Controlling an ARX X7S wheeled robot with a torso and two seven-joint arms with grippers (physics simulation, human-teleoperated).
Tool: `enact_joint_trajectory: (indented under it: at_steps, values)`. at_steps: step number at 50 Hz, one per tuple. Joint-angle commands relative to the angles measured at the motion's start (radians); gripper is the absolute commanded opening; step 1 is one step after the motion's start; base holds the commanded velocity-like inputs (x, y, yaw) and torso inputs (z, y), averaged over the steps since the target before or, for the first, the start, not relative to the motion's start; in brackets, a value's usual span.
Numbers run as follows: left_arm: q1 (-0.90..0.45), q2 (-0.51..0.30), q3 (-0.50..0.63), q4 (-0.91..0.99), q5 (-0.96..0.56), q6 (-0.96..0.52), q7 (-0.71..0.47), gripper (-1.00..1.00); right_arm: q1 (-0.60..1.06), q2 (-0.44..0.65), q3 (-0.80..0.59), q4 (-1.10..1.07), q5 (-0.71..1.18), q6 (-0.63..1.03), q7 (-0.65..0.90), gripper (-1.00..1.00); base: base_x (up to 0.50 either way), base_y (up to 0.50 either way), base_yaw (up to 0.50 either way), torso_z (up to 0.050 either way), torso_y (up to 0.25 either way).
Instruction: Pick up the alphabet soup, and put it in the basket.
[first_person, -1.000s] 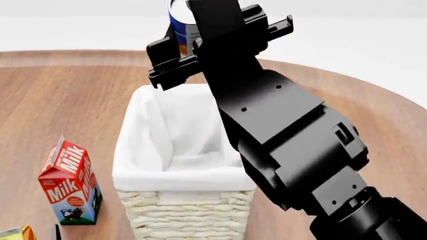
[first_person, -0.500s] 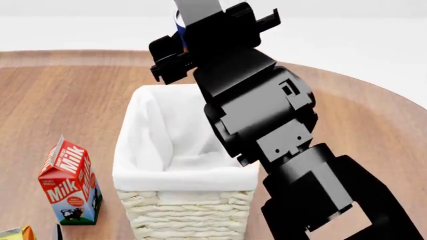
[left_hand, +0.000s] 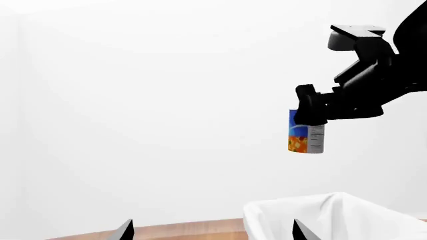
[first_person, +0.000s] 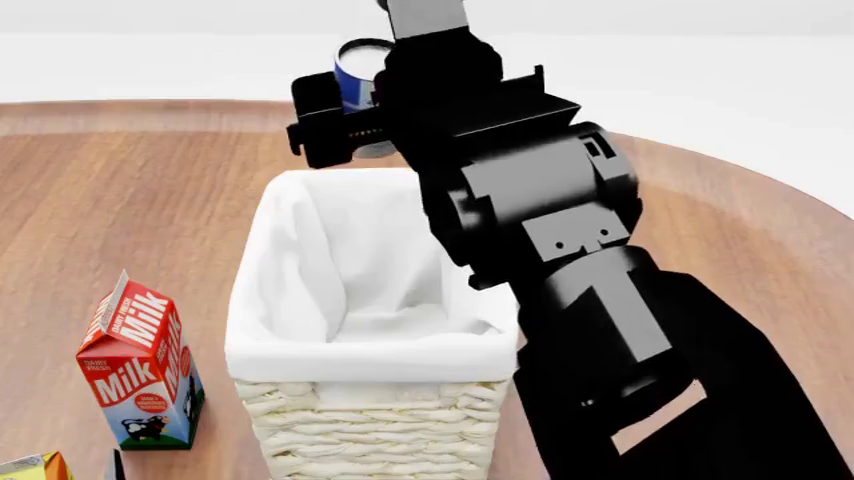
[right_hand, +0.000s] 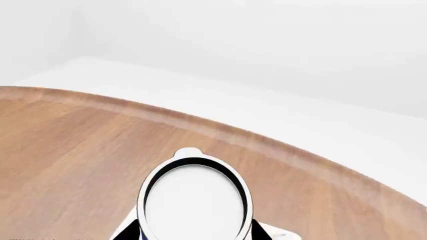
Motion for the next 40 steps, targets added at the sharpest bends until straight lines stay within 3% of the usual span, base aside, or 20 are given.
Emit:
enact_joint_trajectory:
  at_steps: [1,23,40]
  values:
    - [0.001,-0.003,-0.001,0.004,-0.001,-0.001,-0.003,1.0,0.038,-0.007,-0.117,0.061,0.119,-0.045,-0.036,-1.0,0.0,0.0,0.0,0.01,0.0]
    - [-0.002,-0.002,0.002,0.004,0.006,-0.008,-0.011,1.0,0.039,-0.007,-0.414,0.058,0.334,-0.127,0.001,-1.0,0.0,0.0,0.0,0.0,0.0]
    - [0.0,0.008,-0.003,0.022,0.078,-0.048,-0.048,1.0,0.054,-0.007,-0.506,0.042,0.424,-0.161,0.008,-1.0,0.0,0.0,0.0,0.0,-0.005]
